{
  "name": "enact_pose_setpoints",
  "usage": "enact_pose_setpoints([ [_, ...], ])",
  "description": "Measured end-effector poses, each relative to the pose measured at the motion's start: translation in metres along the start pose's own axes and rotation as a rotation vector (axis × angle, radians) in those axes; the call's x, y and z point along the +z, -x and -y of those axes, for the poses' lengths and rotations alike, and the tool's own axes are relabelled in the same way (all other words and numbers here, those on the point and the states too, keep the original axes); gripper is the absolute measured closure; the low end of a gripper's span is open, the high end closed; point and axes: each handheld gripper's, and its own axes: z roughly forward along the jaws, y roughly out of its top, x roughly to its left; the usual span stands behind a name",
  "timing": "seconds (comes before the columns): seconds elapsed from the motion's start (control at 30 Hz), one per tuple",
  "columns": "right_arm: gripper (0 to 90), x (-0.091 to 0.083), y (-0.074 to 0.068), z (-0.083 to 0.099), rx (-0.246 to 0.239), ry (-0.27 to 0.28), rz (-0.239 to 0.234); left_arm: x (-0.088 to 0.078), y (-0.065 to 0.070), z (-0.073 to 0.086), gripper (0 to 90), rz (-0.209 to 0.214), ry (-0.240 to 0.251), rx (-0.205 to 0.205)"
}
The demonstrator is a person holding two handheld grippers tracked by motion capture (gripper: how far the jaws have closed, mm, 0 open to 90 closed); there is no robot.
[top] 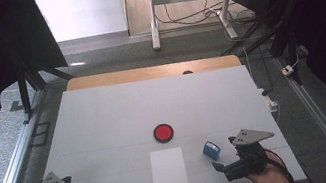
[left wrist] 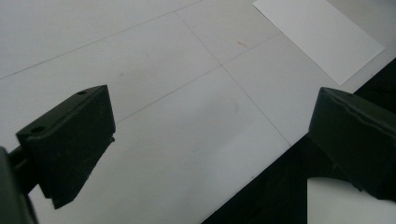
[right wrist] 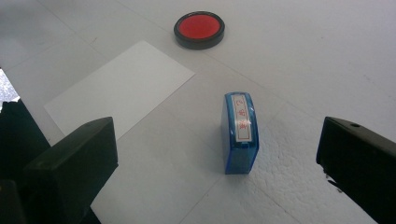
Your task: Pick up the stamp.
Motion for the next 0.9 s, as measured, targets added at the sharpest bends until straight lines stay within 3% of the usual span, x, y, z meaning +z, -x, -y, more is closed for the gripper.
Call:
enact_pose_setpoints([
  [0.37, 0.0, 0.014, 0.002, -0.003, 0.005, -0.035, -0.027, 0.0, 0.0, 0.0, 0.7, -0.001, -0.001, 0.0],
  [0.57, 0.0, 0.022, 0.003, -0.004, -0.007, -0.071, 0.001, 0.0, 0.0, 0.0, 0.7, -0.001, -0.002, 0.0],
  [0.7, 0.0, 0.029, 0.005, -0.004, 0.01, -0.101, 0.015, 0.0, 0.0, 0.0, 0.7, 0.0, -0.004, -0.001],
  [0.9, 0.0, 0.037, 0.008, -0.005, 0.011, -0.12, 0.01, 0.0, 0.0, 0.0, 0.7, 0.001, -0.005, 0.0],
])
